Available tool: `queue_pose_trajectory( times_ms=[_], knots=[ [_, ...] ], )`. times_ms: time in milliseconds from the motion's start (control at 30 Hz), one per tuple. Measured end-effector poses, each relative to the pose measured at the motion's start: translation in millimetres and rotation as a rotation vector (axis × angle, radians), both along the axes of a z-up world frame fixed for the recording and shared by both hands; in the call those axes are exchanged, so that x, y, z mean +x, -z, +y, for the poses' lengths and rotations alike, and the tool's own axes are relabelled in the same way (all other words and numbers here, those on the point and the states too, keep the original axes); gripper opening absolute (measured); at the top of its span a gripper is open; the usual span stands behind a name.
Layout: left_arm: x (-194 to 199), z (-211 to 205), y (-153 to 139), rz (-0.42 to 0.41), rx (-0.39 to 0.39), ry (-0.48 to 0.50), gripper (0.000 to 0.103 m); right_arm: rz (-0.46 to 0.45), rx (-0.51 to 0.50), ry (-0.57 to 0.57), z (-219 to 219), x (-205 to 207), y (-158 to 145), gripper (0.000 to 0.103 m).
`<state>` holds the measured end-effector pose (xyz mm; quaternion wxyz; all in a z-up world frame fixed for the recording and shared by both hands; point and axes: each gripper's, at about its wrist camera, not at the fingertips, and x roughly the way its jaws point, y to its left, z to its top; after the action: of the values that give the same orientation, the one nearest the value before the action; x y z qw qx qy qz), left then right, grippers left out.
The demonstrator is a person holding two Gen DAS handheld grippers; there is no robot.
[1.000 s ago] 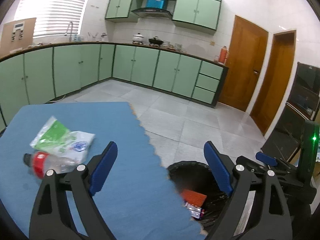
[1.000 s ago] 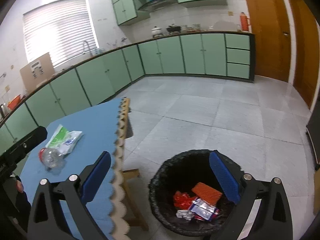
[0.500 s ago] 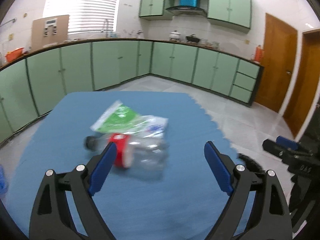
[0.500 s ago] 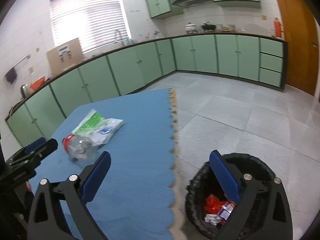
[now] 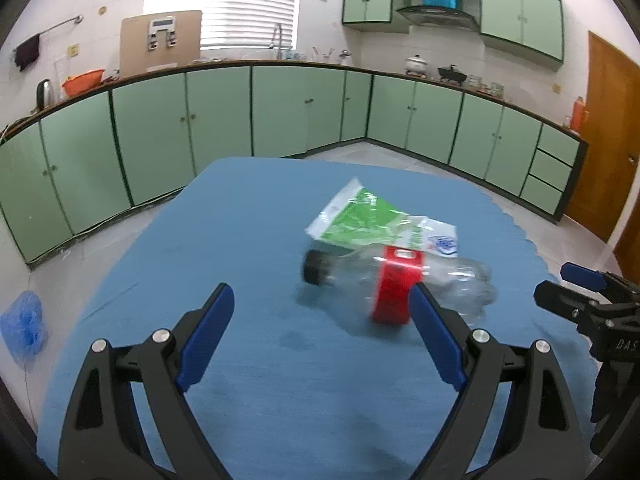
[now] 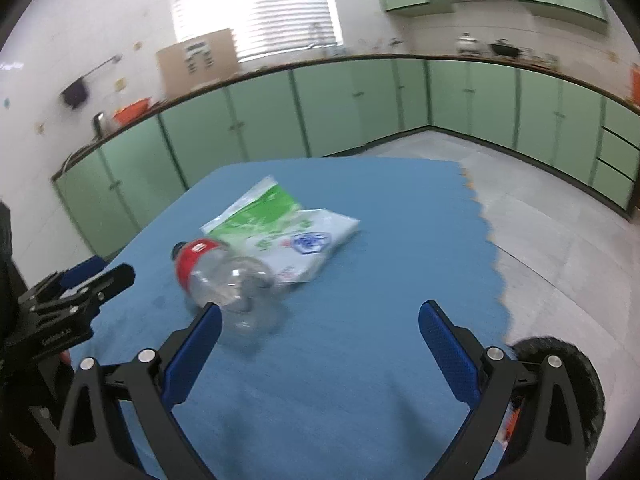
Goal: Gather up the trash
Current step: 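Return both tools to the clear bottle and white-green bag, then grasp the clear red-labelled bottle around its body with the right tool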
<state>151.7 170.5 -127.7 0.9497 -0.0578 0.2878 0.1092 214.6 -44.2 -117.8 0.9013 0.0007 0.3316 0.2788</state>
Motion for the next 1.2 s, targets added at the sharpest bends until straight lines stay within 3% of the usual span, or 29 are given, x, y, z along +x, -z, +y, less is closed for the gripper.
queue_pose_trajectory(
  times_ms=[267,533,600,733,900,1000,1100,1200],
  knots=[
    [1,36,6,0.018,-0.008,-0.068,0.086,0.037,0.001,-0.136,41,15,14,0.097],
    [8,49,11,0.029,-0.025,-0.082,0.086,0.089,0.008,-0.204,60,30,24,0.096],
    [10,49,12,0.032,-0.026,-0.081,0.086,0.085,0.005,-0.225,63,27,25,0.090],
    [11,49,13,0.034,-0.032,-0.085,0.086,0.084,0.010,-0.267,65,21,24,0.068],
    [7,53,13,0.032,-0.035,-0.096,0.086,0.094,0.015,-0.310,63,12,21,0.064],
    [5,57,13,0.031,-0.039,-0.105,0.086,0.123,0.026,-0.349,62,4,18,0.066],
    [4,61,15,0.033,-0.049,-0.116,0.086,0.106,-0.005,-0.348,67,-1,17,0.081],
    [2,62,17,0.034,-0.059,-0.123,0.086,0.090,-0.033,-0.343,77,1,19,0.082]
  ],
)
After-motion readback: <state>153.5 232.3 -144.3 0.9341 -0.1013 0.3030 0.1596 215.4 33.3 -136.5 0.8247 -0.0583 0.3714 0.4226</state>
